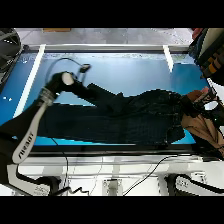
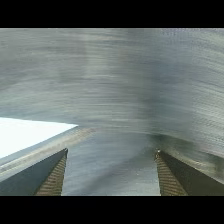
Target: Fold the clothes and pants, and hang the long-sleeved shirts on hangers.
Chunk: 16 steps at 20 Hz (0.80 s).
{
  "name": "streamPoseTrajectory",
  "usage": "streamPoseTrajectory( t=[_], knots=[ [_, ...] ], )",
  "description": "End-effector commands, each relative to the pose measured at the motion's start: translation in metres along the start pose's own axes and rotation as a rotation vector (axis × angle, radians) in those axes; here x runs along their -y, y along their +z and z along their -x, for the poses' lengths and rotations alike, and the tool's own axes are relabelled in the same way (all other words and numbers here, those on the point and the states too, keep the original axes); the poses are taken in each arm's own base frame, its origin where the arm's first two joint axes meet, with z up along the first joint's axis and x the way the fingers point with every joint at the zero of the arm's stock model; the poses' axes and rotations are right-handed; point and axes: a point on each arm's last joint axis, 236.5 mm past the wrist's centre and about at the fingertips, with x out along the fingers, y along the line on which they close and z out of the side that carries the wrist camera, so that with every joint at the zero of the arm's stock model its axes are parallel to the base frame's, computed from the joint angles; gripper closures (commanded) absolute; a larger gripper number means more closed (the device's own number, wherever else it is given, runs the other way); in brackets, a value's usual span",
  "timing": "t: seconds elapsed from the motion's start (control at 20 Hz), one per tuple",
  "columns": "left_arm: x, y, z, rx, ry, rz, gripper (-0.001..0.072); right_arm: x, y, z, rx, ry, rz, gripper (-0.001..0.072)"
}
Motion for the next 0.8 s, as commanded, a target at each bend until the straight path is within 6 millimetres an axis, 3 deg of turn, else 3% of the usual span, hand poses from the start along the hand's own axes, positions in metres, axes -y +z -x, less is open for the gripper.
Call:
streamPoseTrajectory(
  t=[0.0, 0.1, 0.2, 0.35, 0.6, 0.7, 0.75],
  knots=[
    [-0.080, 0.003, 0.014, 0.054, 0.004, 0.251, 0.0129, 0.000, 0.000, 0.000, 0.000, 0.000, -0.001, 0.0205],
    [-0.102, 0.000, 0.004, 0.061, -0.021, 0.381, 0.0129, 0.000, 0.000, 0.000, 0.001, 0.000, -0.001, 0.0205],
    [-0.111, -0.002, -0.013, 0.061, -0.056, 0.447, 0.0129, 0.000, 0.000, 0.000, 0.000, 0.000, -0.001, 0.0205],
    [-0.110, -0.001, -0.046, 0.067, -0.115, 0.531, 0.0129, 0.000, 0.000, 0.000, 0.001, 0.001, -0.001, 0.0205],
    [-0.108, 0.014, -0.079, 0.145, -0.097, 0.548, 0.0131, 0.000, 0.000, 0.000, 0.001, 0.001, -0.001, 0.0205],
    [-0.106, 0.015, -0.086, 0.149, -0.068, 0.528, 0.0183, 0.000, 0.000, 0.000, 0.000, 0.001, -0.002, 0.0205],
    [-0.110, 0.013, -0.087, 0.145, -0.041, 0.511, 0.0253, 0.000, 0.000, 0.000, 0.000, 0.001, -0.002, 0.0205]
  ],
)
